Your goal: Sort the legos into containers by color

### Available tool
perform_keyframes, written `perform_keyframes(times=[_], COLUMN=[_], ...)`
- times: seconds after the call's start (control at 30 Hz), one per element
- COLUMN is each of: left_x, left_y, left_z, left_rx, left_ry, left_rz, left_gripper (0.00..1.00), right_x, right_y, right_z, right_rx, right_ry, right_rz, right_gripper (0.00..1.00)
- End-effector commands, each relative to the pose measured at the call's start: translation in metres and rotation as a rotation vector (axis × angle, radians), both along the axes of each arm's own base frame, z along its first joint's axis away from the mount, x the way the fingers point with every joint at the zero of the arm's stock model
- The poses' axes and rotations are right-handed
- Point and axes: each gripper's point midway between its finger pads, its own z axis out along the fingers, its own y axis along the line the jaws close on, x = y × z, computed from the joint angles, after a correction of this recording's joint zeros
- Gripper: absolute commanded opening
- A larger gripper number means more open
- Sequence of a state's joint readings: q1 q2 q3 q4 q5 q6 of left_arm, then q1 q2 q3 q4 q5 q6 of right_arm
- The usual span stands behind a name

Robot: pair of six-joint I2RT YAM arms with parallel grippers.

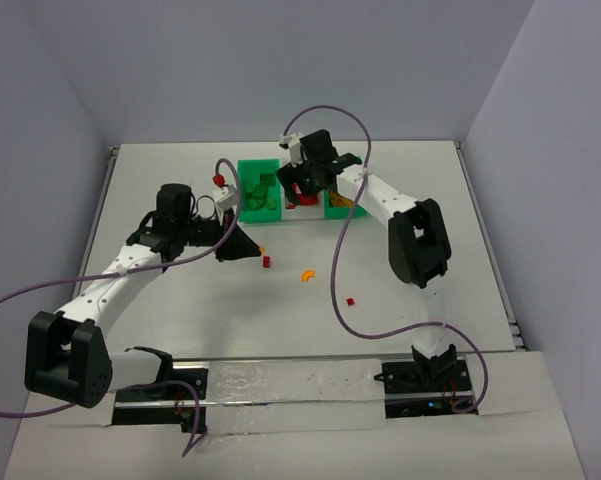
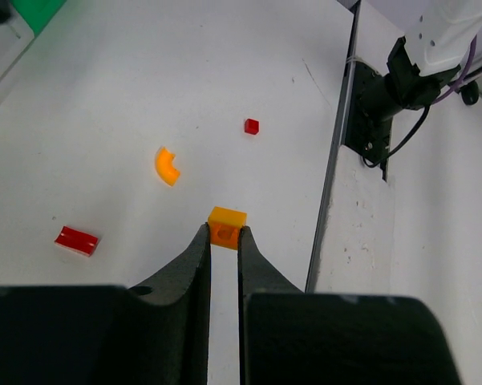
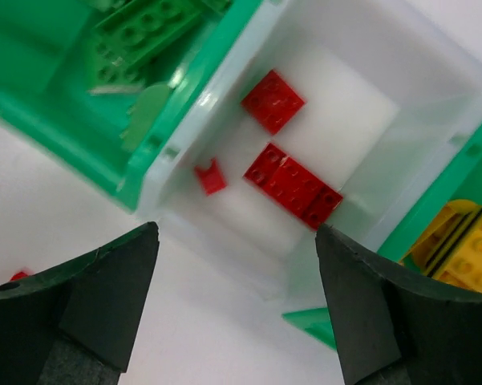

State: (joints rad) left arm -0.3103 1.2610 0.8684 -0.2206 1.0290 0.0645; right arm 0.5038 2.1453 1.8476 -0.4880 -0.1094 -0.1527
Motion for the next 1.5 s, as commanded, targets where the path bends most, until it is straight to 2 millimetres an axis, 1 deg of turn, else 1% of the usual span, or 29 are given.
perform_keyframes(times=[0.0,0.03,0.07,0.1,0.13,0.2,0.27,0.33,0.4,0.5,0.57,0.7,0.8,1.0,1.17,1.27,1.47], left_x=[0.005,0.002,0.002,0.0,-0.002,-0.003,-0.008,-0.01,-0.013,-0.014,-0.017,-0.023,-0.026,-0.028,-0.03,-0.029,-0.026], left_y=[-0.002,-0.001,0.001,0.002,0.002,0.002,0.002,0.001,0.0,0.0,0.0,0.001,0.001,0.0,-0.001,-0.002,-0.004], left_z=[0.022,0.025,0.026,0.027,0.028,0.027,0.028,0.031,0.033,0.033,0.034,0.041,0.041,0.043,0.043,0.043,0.045], left_rx=[-0.076,-0.1,-0.116,-0.133,-0.146,-0.159,-0.177,-0.195,-0.217,-0.223,-0.226,-0.244,-0.245,-0.248,-0.25,-0.251,-0.26], left_ry=[0.023,0.067,0.093,0.126,0.154,0.201,0.26,0.317,0.365,0.426,0.468,0.478,0.489,0.49,0.493,0.496,0.508], left_rz=[-0.017,-0.032,-0.04,-0.051,-0.061,-0.075,-0.096,-0.102,-0.121,-0.123,-0.125,-0.137,-0.135,-0.118,-0.116,-0.112,-0.098], left_gripper=[0.0,0.0,0.0,0.0,0.0,0.0,0.0,0.0,0.0,0.0,0.0,0.0,0.0,0.0,0.0,0.0,0.0], right_x=[-0.038,-0.063,-0.086,-0.107,-0.124,-0.148,-0.179,-0.199,-0.225,-0.245,-0.264,-0.28,-0.282,-0.271,-0.256,-0.255,-0.259], right_y=[0.004,0.004,0.008,0.008,0.006,0.007,0.012,0.018,0.028,0.039,0.053,0.067,0.073,0.085,0.091,0.092,0.095], right_z=[0.084,0.09,0.098,0.107,0.114,0.122,0.135,0.144,0.147,0.153,0.153,0.149,0.148,0.152,0.15,0.147,0.147], right_rx=[0.105,0.134,0.166,0.19,0.207,0.22,0.251,0.272,0.283,0.291,0.279,0.27,0.264,0.256,0.242,0.239,0.241], right_ry=[-0.138,-0.139,-0.15,-0.163,-0.168,-0.187,-0.206,-0.223,-0.183,-0.162,-0.148,-0.125,-0.13,-0.161,-0.174,-0.172,-0.168], right_rz=[0.199,0.292,0.4,0.472,0.519,0.617,0.713,0.775,0.854,0.919,0.982,1.023,1.016,0.957,0.879,0.872,0.88], right_gripper=[0.82,0.8,0.79,0.77,0.76,0.72,0.69,0.68,0.68,0.68,0.69,0.75,0.78,0.73,0.69,0.67,0.66])
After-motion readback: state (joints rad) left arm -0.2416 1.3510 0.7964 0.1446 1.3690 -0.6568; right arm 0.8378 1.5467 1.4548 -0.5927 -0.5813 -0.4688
